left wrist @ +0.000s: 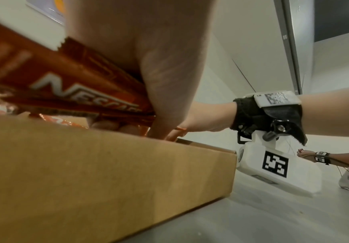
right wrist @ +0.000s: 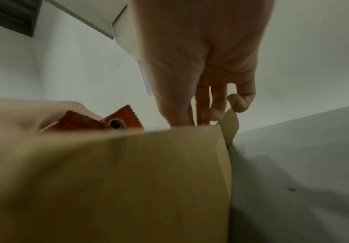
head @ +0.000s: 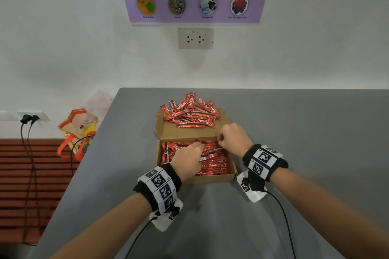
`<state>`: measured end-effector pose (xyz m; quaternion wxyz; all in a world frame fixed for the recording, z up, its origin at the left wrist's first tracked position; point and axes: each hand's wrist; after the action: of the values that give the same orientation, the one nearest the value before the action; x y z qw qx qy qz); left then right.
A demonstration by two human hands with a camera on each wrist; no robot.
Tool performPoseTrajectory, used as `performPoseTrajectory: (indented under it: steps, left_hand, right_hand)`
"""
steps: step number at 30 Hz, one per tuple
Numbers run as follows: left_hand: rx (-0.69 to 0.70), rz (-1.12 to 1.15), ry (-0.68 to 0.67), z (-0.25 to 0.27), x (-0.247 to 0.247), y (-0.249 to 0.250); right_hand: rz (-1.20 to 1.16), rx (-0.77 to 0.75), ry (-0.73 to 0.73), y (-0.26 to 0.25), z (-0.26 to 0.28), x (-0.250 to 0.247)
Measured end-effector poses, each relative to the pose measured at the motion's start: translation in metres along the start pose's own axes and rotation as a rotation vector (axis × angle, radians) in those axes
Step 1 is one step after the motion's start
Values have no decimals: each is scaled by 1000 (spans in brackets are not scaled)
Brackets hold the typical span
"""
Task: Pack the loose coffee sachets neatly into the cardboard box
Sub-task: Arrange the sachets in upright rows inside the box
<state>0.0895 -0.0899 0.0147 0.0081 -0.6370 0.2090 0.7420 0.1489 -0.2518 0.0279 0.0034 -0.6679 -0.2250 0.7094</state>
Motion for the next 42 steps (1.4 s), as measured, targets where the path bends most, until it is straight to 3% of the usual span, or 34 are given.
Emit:
performPoseTrajectory:
  steps: [5,16,23,37,39,42]
  left_hand:
    - [-28,-39,103,-1,-3,1]
    - [-25,-123,34,-3,-3,3]
    - [-17,-158,-16,-4,0,5]
    - [-19,-55,-52,-5,-4,-6]
    - [-34,23,-1,-4,-11,-10]
    - [-127,145,206,-4,-32,-21]
  right_hand:
    - [130,-33,-4,-3,0,2]
    - [70,-33,49,1,5,-2]
    - [100,-65,-11,-2,13,2]
    - [-44,-7,-33,0,26,5]
    - [-67,4,-16,0,28,2]
    - [-93,-14,48,-4,31,-7]
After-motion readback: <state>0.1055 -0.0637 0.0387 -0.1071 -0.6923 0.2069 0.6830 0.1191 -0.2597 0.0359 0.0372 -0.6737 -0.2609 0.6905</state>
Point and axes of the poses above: each hand's wrist, its own z-axis away from the middle knuckle, its own x-axis out of the palm, y = z × x, and after that the axes turned 3 degrees about y, right-handed
